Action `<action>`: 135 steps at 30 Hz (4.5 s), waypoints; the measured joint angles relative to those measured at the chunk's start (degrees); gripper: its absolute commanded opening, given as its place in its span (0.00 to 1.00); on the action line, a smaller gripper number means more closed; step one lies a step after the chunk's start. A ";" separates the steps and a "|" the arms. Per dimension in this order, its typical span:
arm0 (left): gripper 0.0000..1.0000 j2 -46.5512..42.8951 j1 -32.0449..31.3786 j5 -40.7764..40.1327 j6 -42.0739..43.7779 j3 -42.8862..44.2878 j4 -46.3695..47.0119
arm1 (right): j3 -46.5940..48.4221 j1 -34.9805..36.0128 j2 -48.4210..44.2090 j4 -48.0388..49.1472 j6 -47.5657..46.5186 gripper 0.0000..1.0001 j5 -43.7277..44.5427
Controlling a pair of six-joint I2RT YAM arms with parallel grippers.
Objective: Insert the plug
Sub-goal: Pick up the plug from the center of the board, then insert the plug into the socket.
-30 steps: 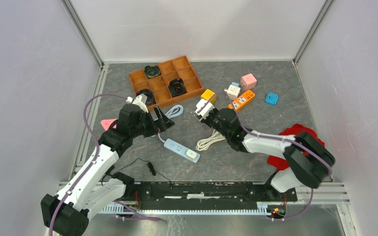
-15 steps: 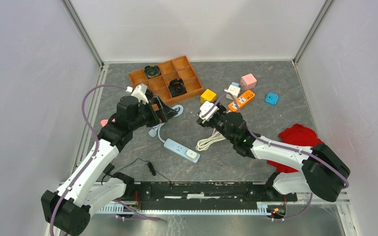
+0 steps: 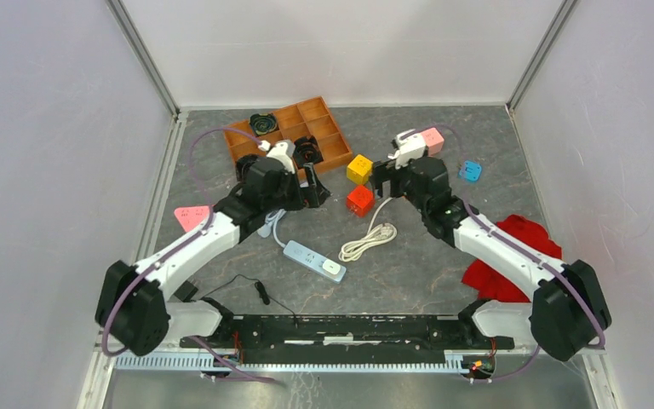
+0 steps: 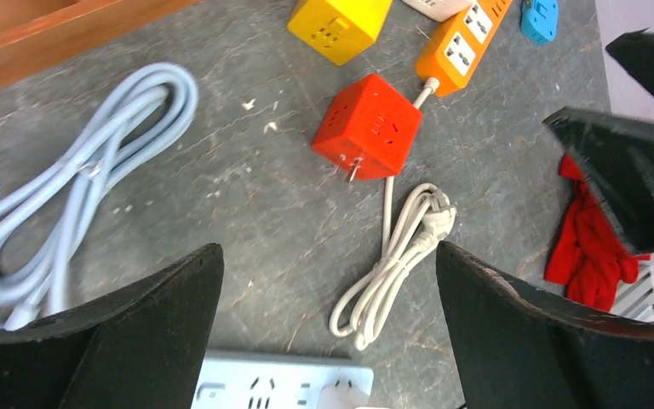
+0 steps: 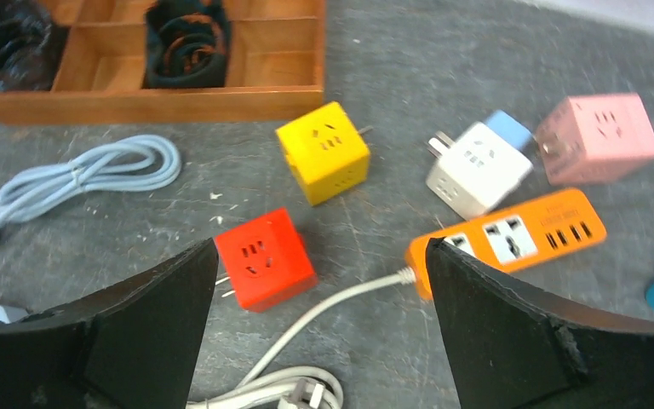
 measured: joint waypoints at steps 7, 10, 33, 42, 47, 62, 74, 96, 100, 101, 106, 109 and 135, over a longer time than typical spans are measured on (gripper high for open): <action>1.00 12.66 -6.32 -5.11 3.26 5.01 7.23 | -1.73 -11.34 -4.81 -3.67 9.51 0.98 -6.84; 1.00 18.01 -8.90 -7.45 5.46 7.50 9.75 | -4.74 -14.10 -7.32 -3.74 11.43 0.98 -10.10; 0.90 37.94 -15.23 -13.53 17.59 16.55 15.78 | -10.60 -21.38 -10.67 -3.61 14.82 0.98 -20.06; 0.51 40.22 -16.02 -13.68 19.61 17.68 15.19 | -12.04 -22.14 -10.73 -3.23 16.13 0.97 -21.42; 0.42 39.78 -16.06 -13.66 19.67 17.46 14.84 | -12.22 -22.36 -10.64 -1.90 19.12 0.93 -25.42; 0.36 13.35 -17.53 -12.59 19.71 -0.07 23.69 | -9.60 -22.88 -5.77 4.57 32.11 0.94 -44.59; 0.34 7.30 -20.37 -10.54 22.05 -4.50 28.26 | -8.00 -18.05 -0.31 10.38 42.21 0.93 -50.51; 0.88 5.92 -22.18 -12.70 24.35 -5.90 29.09 | -10.14 -13.60 3.67 17.44 48.94 0.37 -49.27; 0.99 2.80 -22.16 -14.99 22.47 -5.86 24.68 | -10.56 -13.68 2.95 17.73 46.80 0.38 -47.52; 1.00 1.97 -22.16 -15.45 22.12 -5.79 23.32 | -10.58 -13.70 2.62 17.73 45.94 0.38 -46.77; 1.00 -0.22 -20.83 -17.16 17.29 -3.63 14.36 | -10.60 -13.77 0.90 17.77 41.16 0.38 -44.22; 1.00 -0.87 -15.56 -13.38 13.18 -2.62 9.90 | -10.60 -13.77 0.17 17.84 37.05 0.37 -43.36; 0.98 -2.67 27.96 22.99 -0.35 -9.55 1.79 | -9.25 12.02 0.79 15.52 6.78 0.34 -27.76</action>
